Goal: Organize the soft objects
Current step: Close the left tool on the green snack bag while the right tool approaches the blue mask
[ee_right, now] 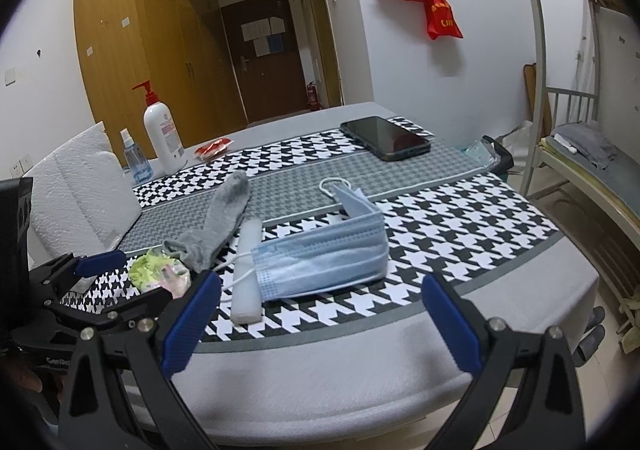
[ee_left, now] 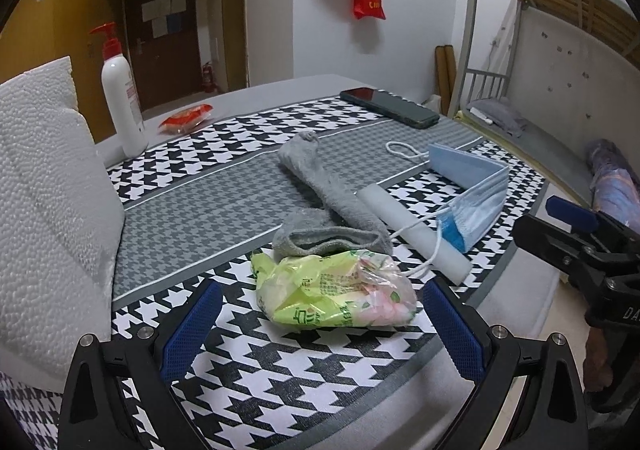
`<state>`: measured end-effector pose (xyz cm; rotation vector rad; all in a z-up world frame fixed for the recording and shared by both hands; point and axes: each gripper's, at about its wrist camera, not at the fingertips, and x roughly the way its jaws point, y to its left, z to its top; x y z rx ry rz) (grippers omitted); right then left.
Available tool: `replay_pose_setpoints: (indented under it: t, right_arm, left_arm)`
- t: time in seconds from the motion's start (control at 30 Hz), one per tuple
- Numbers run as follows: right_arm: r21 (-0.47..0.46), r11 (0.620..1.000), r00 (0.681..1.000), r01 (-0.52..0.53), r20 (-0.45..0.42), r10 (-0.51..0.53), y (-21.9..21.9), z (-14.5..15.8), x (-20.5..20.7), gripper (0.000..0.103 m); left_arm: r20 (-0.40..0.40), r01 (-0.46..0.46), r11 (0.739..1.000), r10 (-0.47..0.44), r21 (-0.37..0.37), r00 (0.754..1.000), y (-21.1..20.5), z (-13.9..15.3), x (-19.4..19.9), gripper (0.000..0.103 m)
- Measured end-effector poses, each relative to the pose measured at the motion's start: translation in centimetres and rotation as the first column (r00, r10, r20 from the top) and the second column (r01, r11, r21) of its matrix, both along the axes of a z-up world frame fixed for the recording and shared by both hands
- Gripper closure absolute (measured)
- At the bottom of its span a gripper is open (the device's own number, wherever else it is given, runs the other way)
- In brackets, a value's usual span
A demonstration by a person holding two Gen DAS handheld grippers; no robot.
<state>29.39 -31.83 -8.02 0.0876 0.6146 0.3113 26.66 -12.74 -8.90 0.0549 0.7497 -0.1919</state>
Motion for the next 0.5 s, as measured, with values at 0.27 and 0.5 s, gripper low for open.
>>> replay_pose_setpoints:
  t: [0.27, 0.5]
  right_arm:
    - [0.003, 1.0, 1.0, 0.0, -0.007, 0.0, -0.2, -0.2, 0.5, 0.001]
    - [0.003, 1.0, 1.0, -0.002, -0.013, 0.003, -0.3, -0.3, 0.6, 0.001]
  left_arm:
    - [-0.014, 0.01, 1.0, -0.01, 0.017, 1.0, -0.4, -0.2, 0.6, 0.002]
    - [-0.022, 0.022, 0.999, -0.021, 0.035, 1.0, -1.0, -0.5, 0.7, 0.004]
